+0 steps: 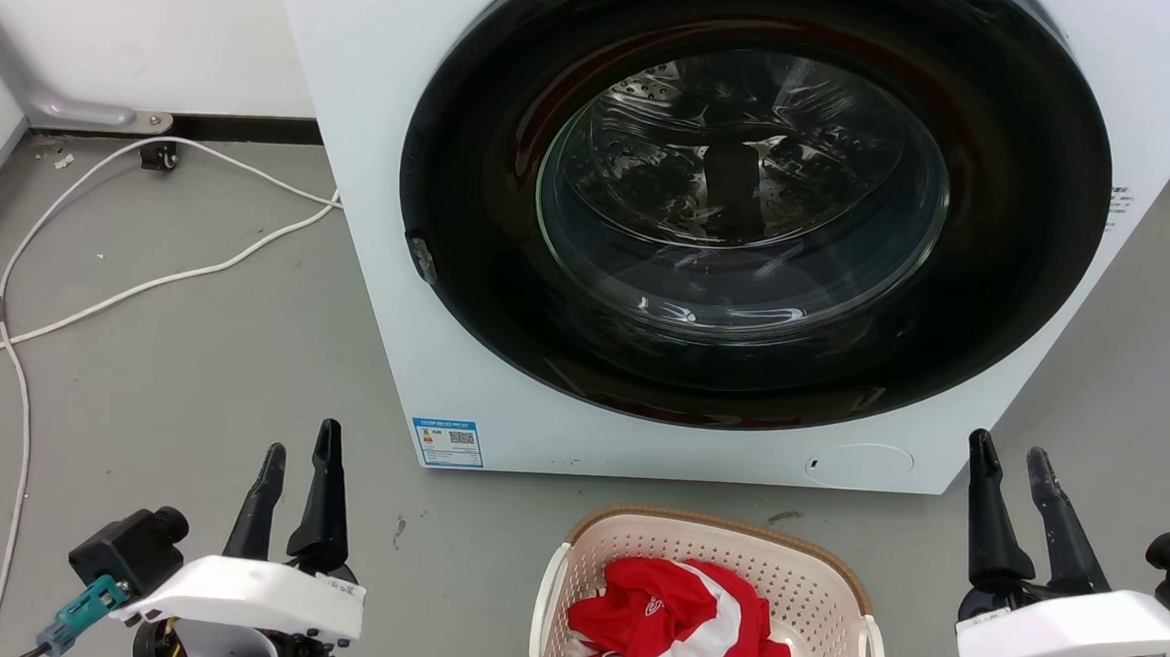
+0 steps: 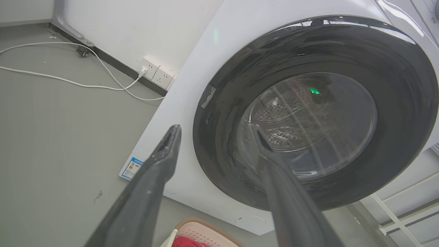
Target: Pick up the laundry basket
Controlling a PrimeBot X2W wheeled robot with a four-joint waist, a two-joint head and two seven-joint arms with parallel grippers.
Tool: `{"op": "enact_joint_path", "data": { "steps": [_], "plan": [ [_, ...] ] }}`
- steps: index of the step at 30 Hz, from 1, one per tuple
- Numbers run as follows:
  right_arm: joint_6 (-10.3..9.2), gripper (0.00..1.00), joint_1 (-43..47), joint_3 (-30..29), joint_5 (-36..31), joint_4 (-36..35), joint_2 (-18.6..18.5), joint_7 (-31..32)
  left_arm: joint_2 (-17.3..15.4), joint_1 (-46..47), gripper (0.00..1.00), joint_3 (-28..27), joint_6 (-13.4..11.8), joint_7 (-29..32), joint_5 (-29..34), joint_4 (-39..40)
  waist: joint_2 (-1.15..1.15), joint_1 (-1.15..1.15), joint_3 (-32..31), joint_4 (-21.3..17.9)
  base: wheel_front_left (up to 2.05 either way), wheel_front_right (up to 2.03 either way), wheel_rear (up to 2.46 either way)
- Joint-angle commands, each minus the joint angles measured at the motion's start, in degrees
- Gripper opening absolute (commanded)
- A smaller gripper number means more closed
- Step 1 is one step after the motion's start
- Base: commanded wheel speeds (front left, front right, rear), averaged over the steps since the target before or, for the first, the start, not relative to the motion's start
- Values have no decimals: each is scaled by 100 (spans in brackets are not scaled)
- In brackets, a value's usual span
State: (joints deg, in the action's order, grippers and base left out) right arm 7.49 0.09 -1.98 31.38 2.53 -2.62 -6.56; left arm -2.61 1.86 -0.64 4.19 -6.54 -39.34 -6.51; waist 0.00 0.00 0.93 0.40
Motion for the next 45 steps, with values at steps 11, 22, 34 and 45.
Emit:
{"op": "enact_joint_path", "data": {
  "steps": [11, 22, 34, 45],
  "plan": [
    [0, 100, 82, -43, -940, -183, -28, -211, -28, -45, 100, 57, -38, -211, 791, 95, 0, 0, 9, 9, 0, 0, 0],
    [0, 100, 146, 7, -1639, -234, -31, -368, -29, -102, 100, 107, -52, -369, 1418, 89, 0, 0, 14, 17, 0, 0, 0],
    [0, 100, 211, -100, -2281, -359, -33, -524, -31, -146, 100, 128, -68, -528, 1963, 104, 0, 0, 27, 28, 0, 0, 0],
    [-1, 100, 269, -113, -2684, -424, -35, -642, -32, -212, 100, 165, -119, -645, 2427, 136, 0, 0, 44, 27, 0, 0, 0]
  ]
}}
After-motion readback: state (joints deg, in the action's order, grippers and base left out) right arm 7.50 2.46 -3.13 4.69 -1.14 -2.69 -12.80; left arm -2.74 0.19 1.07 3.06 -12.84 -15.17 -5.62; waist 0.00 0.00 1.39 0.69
